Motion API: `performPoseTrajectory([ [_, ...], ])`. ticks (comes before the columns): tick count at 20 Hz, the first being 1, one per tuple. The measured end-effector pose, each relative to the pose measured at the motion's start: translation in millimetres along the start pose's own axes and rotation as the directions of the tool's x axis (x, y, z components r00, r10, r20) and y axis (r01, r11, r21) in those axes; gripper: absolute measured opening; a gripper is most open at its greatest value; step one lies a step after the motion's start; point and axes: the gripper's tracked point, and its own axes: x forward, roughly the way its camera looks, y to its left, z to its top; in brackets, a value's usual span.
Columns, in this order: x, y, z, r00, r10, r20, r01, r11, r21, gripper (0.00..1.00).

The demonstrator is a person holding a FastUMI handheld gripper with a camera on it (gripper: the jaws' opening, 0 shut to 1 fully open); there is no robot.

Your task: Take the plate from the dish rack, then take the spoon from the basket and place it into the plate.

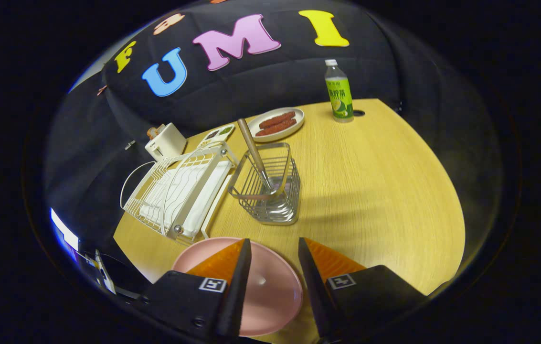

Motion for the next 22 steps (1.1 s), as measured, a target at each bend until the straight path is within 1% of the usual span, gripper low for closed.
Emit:
performPoseTrajectory([
  [2,-5,5,20,0.998,-0.002,0.064,0.005,0.999,-0.046,0.94],
  [3,-5,8,30,0.995,0.001,0.097,0.005,0.998,-0.062,0.99],
  [7,-1,21,80,0.975,0.014,0.223,0.025,0.985,-0.171,0.98],
  [9,5,28,102,0.964,0.024,0.265,0.035,0.976,-0.216,0.98],
  [13,31,38,137,0.952,0.023,0.305,0.046,0.975,-0.218,0.98],
  [15,49,41,148,0.952,0.011,0.306,0.06,0.974,-0.219,0.98],
  [18,79,42,151,0.957,-0.01,0.291,0.08,0.969,-0.232,0.98],
  [20,100,39,147,0.965,-0.026,0.26,0.088,0.969,-0.231,0.98],
  [22,119,38,139,0.977,-0.028,0.211,0.075,0.973,-0.218,0.98],
])
